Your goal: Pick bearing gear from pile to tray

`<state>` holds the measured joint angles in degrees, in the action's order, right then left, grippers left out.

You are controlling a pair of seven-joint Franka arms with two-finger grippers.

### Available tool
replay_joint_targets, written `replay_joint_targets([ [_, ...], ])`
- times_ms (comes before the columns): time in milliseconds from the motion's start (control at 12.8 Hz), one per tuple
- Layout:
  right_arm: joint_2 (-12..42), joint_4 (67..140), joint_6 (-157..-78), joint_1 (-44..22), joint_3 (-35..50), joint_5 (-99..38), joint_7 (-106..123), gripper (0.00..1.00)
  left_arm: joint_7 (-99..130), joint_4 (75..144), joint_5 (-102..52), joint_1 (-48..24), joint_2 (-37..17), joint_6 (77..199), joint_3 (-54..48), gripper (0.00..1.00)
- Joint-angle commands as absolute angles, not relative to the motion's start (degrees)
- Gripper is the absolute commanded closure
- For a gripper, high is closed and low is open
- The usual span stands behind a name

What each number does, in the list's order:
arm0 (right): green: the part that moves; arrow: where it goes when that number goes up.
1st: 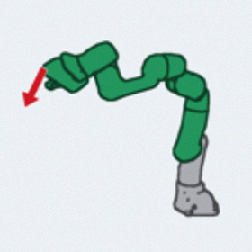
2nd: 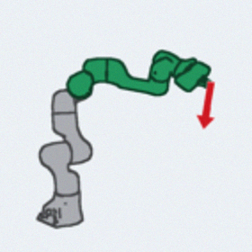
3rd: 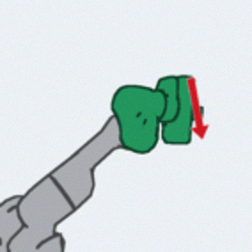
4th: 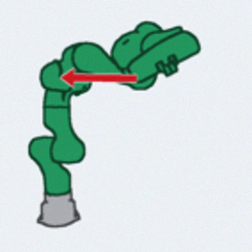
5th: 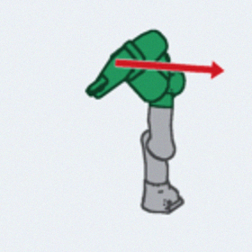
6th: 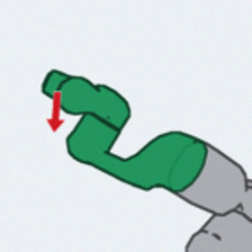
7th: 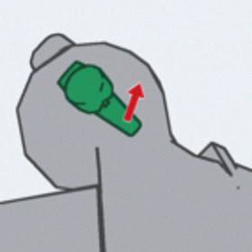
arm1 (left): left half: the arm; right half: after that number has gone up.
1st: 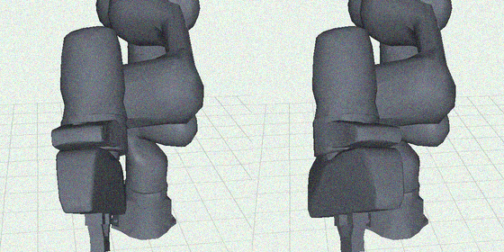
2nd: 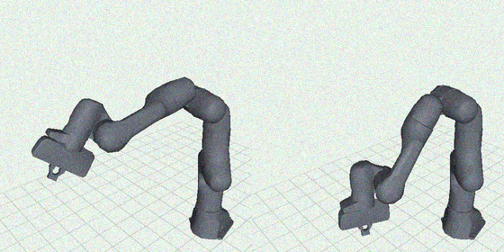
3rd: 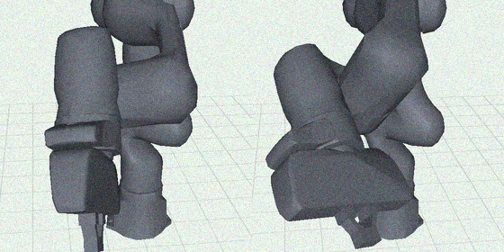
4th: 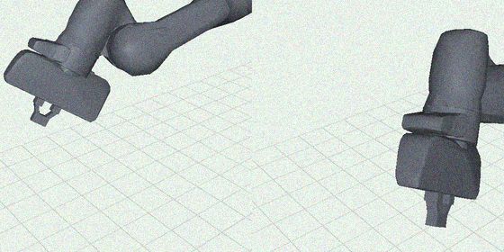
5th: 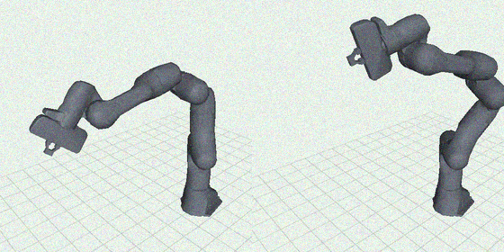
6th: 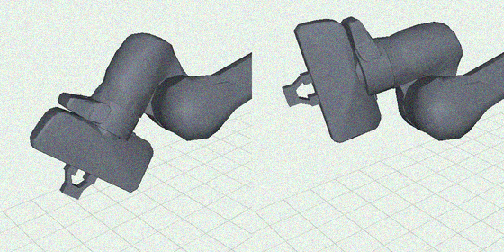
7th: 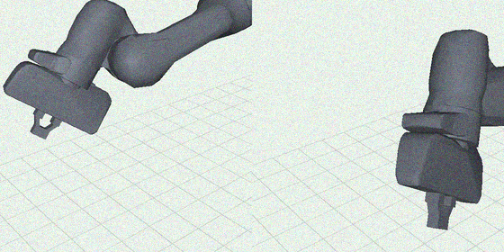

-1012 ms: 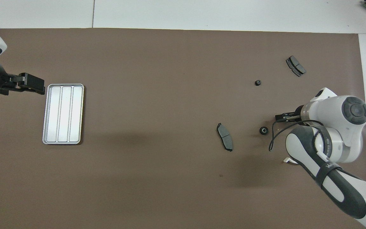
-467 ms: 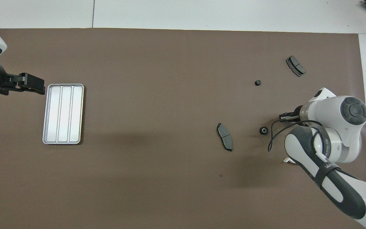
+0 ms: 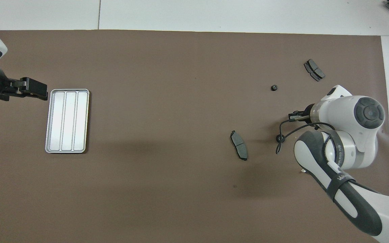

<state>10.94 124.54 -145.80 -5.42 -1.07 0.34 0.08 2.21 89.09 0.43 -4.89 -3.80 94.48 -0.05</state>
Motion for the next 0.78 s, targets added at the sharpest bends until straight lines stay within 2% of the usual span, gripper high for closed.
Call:
replay_joint_targets([
  [0,11.2,121.7,-144.1,-9.9,-0.9,-1.1,-6.7,1.00,2.2,89.1,-0.2,-4.4,-3.2,94.0,-0.2,0.00],
  [467,16.9,109.7,-137.1,-23.3,-0.9,0.4,-26.9,1.00,2.2,89.1,-0.2,-4.3,-3.2,94.0,-0.2,0.00],
  [701,23.9,99.0,-132.3,-28.8,-1.1,2.7,-36.2,1.00,2.1,89.1,-0.2,-4.4,-3.2,94.0,-0.3,0.00],
])
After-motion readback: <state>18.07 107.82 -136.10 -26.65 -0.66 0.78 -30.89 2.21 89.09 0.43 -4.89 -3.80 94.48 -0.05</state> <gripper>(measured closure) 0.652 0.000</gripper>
